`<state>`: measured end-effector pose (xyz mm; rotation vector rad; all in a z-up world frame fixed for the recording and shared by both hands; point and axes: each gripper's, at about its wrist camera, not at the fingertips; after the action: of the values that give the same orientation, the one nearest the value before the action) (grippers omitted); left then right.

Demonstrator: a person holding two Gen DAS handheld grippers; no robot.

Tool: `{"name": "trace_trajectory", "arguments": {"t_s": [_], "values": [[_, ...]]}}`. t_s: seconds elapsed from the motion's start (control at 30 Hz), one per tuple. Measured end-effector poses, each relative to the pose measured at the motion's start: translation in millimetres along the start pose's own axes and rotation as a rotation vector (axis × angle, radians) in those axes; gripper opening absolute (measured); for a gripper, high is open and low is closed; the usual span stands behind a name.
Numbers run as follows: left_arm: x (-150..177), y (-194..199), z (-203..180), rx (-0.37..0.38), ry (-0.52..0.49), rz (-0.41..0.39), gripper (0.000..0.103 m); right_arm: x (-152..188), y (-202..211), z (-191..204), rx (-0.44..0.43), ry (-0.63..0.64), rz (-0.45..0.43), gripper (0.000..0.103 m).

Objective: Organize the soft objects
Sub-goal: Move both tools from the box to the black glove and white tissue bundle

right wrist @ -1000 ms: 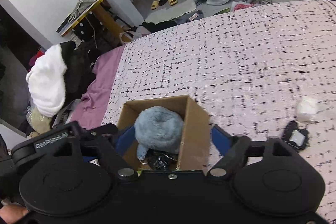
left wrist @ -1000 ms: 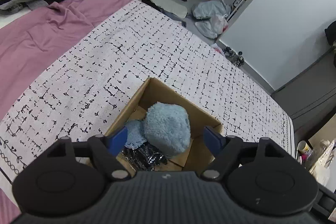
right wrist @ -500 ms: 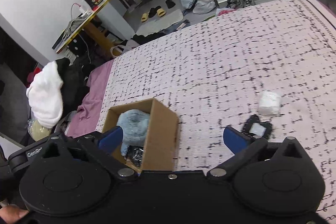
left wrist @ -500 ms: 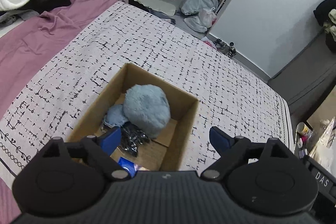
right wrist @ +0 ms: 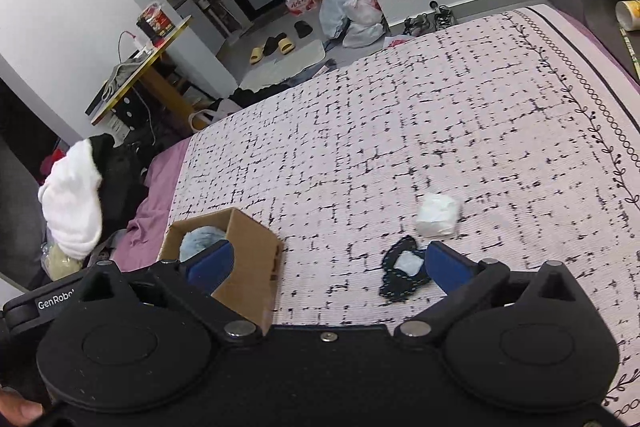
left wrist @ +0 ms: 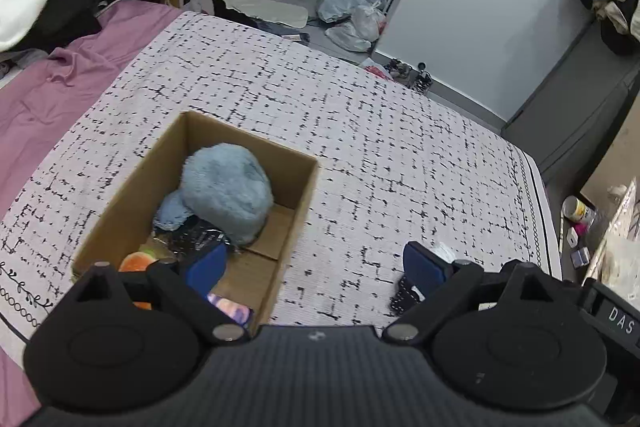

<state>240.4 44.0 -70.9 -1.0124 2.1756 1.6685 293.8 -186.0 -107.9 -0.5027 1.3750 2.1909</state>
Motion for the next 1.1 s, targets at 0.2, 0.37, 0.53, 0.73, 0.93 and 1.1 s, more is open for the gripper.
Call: {"name": "trace_trajectory", "arguments": {"t_s": [0.2,0.37,0.53,0.73,0.93,1.1], "values": [[9.5,-4.2,-22.6,-0.011,-0.026,-0.014,0.094,-2.2,5.0,-19.6,-0.006,0.030,-0.008,0.103],[18.5,-10.2,-40.8,-0.018,-0.050,-0.010,0.094,-6.7,6.4,-36.1,-0.026,0.051,-0.015,0.103],[29.7,-20.7,-55.9,-0.009,-0.065,0.000,0.094,-9.0,-0.1,-56.1,-0.035,0.042,-0.007,0.103],[41.0,-38.1,-71.3,0.000,-0.099,0.017,0.094,-4.7,-5.1,-79.0,-0.093,0.029,-0.031,0.103],[51.1,-62.0,-85.1,0.010,-0.151,0.051,0.092,-1.3,-12.9,-97.7,-0.100,-0.026,-0.043,0.103],[59.5,-86.7,-94.4,0.019,-0.183,0.084,0.091,-2.8,-26.5,-111.7,-0.104,-0.093,-0.011,0.102]]}}
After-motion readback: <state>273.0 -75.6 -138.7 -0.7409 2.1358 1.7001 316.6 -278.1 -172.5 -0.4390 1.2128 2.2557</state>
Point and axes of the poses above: each gripper's, at about its wrist camera, not at the fingertips, and y roughly against the way its jaws point, z to its left, x to its underside, and after that the axes turned 6 degrees about x, right-handed
